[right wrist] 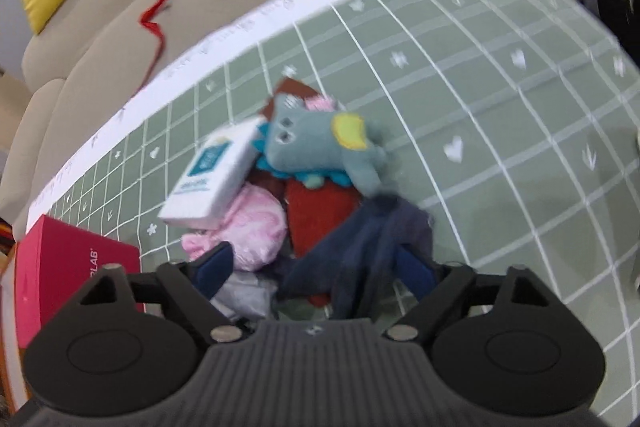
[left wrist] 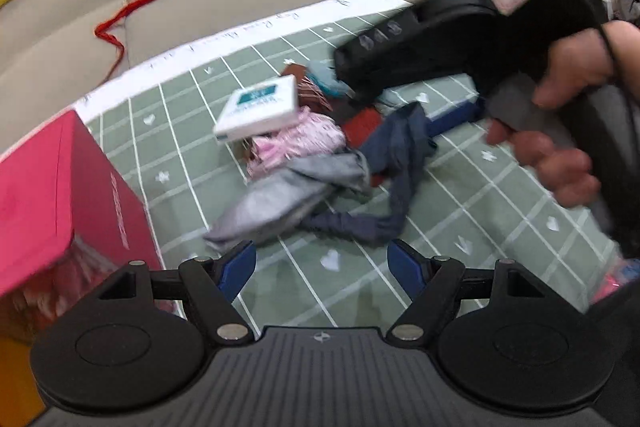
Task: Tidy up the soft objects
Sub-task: 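Grasp the grey cloth with the left gripper while the right gripper grasps the navy cloth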
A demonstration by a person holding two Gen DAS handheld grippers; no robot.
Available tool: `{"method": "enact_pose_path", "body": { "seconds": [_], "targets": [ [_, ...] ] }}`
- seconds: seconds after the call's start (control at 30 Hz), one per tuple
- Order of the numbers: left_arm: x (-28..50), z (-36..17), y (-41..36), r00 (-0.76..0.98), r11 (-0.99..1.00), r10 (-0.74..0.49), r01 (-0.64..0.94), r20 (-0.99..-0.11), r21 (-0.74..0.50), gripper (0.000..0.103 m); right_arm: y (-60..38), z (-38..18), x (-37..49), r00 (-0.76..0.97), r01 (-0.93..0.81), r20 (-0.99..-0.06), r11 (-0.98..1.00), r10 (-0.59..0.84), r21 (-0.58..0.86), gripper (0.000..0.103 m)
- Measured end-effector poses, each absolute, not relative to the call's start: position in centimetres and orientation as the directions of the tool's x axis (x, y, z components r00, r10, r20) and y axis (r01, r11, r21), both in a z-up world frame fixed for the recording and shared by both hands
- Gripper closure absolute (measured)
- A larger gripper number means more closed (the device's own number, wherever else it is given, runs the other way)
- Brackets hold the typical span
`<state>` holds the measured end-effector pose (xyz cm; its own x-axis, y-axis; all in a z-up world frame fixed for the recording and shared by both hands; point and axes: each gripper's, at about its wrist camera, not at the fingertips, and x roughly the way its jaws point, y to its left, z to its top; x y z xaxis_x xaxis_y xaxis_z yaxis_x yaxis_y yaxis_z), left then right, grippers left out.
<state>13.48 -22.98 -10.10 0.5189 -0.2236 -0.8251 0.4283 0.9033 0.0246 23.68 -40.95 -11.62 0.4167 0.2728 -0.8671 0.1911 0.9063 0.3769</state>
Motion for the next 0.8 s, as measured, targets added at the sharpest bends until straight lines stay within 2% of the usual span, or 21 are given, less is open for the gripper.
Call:
{"method": "enact_pose_path", "body": {
  "seconds": [0.1, 0.2, 0.23, 0.27, 0.3, 0.33, 0.4, 0.5, 0.6, 0.67, 0.8],
  "targets": [
    [14.7, -10.6, -23.6, 0.540, 0.908, -0.173, 0.411, -0.824, 0.080, 0.015, -40.7, -12.4, 23.6, 0.366, 0.177, -0.885, 0.912, 0.288, 0.370, 0.022],
    [16.0, -11.0, -24.1, 0.539, 0.911, -0.150, 0.402, -0.829, 0.096, 0.015, -40.7, -13.0, 23.4, 0.345, 0.181, -0.892, 0.912, 0.291, 0.367, 0.038],
    [16.4, -11.2, -24.4, 0.546, 0.908, -0.141, 0.403, -0.826, 0.111, 0.015, -40.7, -13.1, 23.3, 0.337, 0.178, -0.896, 0.915, 0.290, 0.363, 0.058],
    [16.7, -11.3, -24.6, 0.555, 0.906, -0.127, 0.403, -0.822, 0.132, 0.016, -40.7, -13.1, 23.3, 0.325, 0.176, -0.904, 0.921, 0.279, 0.347, 0.068],
    [17.1, -11.5, -24.8, 0.564, 0.901, -0.112, 0.405, -0.818, 0.156, 0.016, -40.7, -13.1, 23.2, 0.320, 0.172, -0.911, 0.930, 0.258, 0.324, 0.086],
    [17.4, -11.7, -25.0, 0.570, 0.896, -0.103, 0.408, -0.815, 0.172, 0.017, -40.8, -13.1, 23.1, 0.316, 0.170, -0.916, 0.936, 0.246, 0.309, 0.095],
    [17.9, -12.2, -25.1, 0.567, 0.893, -0.096, 0.413, -0.818, 0.181, 0.018, -40.8, -12.9, 23.0, 0.323, 0.157, -0.914, 0.939, 0.245, 0.307, 0.098],
    [18.6, -12.7, -24.8, 0.556, 0.900, -0.096, 0.402, -0.826, 0.166, 0.025, -41.0, -12.2, 22.7, 0.345, 0.130, -0.904, 0.941, 0.253, 0.313, 0.100],
    [19.1, -13.1, -24.4, 0.547, 0.915, -0.112, 0.382, -0.829, 0.128, 0.045, -41.1, -11.9, 22.5, 0.359, 0.120, -0.900, 0.944, 0.246, 0.306, 0.100],
    [19.4, -13.3, -23.9, 0.523, 0.929, -0.150, 0.365, -0.839, 0.062, 0.065, -41.3, -11.8, 22.5, 0.362, 0.128, -0.895, 0.938, 0.259, 0.323, 0.100],
    [19.7, -13.9, -23.1, 0.504, 0.950, -0.184, 0.313, -0.844, -0.020, 0.083, -41.2, -11.6, 22.3, 0.366, 0.130, -0.885, 0.925, 0.289, 0.356, 0.100]
  ]
}}
